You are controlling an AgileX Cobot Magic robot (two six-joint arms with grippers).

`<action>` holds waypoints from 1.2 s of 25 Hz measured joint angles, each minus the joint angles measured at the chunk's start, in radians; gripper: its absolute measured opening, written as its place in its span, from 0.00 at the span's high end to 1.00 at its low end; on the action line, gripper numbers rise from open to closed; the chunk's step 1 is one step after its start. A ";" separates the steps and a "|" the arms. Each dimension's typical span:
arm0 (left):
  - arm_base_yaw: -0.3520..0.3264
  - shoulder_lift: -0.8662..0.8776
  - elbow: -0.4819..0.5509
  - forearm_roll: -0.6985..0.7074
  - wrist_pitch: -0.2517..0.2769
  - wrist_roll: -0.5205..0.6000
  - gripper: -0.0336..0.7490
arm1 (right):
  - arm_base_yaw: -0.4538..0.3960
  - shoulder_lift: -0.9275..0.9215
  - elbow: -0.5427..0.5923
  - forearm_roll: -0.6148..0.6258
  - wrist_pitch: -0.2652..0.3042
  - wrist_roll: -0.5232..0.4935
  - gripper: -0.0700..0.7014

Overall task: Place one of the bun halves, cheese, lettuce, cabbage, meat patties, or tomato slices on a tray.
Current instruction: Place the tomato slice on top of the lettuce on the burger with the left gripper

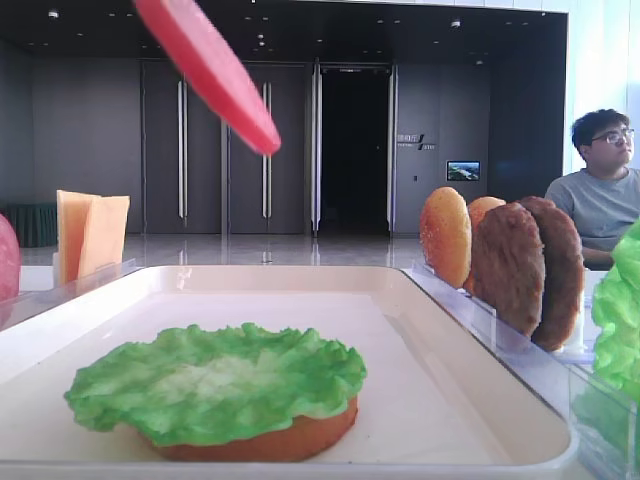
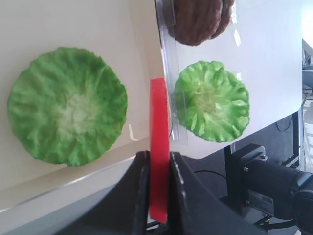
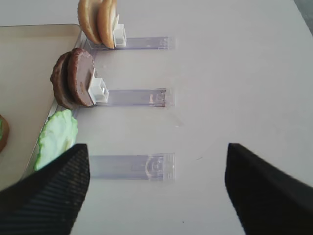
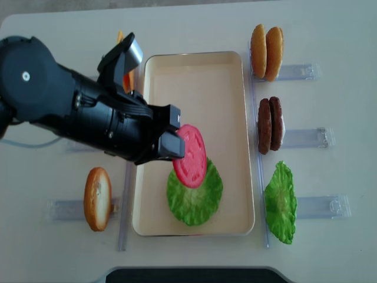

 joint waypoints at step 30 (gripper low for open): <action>0.102 0.138 0.148 -0.412 -0.103 0.433 0.88 | 0.000 0.000 0.000 0.000 0.000 0.000 0.21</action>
